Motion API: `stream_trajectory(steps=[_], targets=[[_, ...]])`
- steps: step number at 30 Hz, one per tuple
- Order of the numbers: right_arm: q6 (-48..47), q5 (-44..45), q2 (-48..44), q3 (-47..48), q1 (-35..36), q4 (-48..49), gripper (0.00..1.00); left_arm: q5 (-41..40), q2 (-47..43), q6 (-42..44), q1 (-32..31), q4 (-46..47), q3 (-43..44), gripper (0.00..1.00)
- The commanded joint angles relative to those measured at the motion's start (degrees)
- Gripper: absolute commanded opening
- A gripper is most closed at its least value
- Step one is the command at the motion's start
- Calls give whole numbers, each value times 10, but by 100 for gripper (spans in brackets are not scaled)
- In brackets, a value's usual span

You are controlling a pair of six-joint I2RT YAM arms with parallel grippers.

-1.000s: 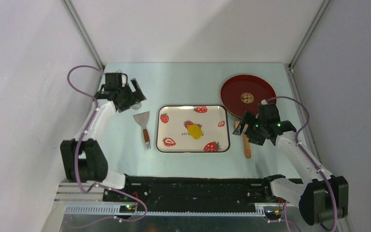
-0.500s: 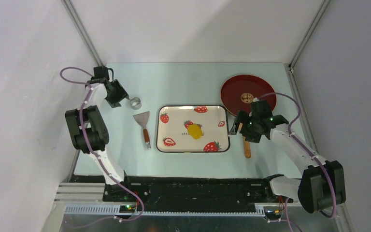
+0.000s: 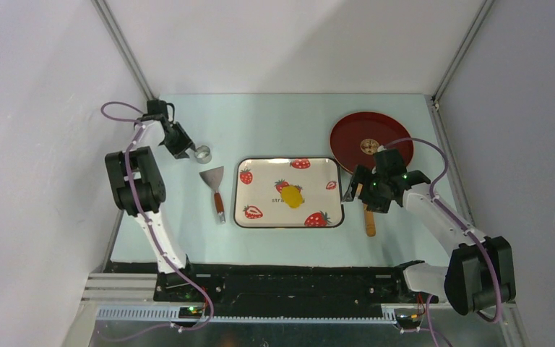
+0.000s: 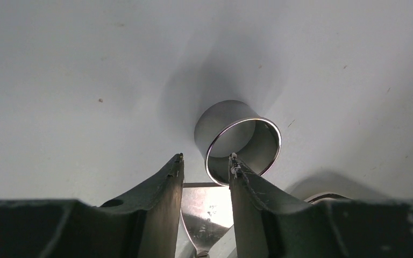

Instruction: Roll out the dumpling wrappers from the dough

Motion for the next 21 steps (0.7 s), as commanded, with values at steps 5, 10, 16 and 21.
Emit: stream_trajectory(steps=[5, 10, 16, 21], targets=[[-8, -5, 6, 20, -5, 14, 85, 9, 31, 13, -20, -10, 32, 37], [-9, -7, 4, 20, -7, 14, 85, -6, 34, 16, -22, -10, 26, 27], [-11, -11, 0, 20, -12, 11, 85, -5, 34, 22, -22, -11, 23, 7], [-14, -15, -4, 20, -14, 9, 85, 2, 0, 24, -23, -11, 15, 0]])
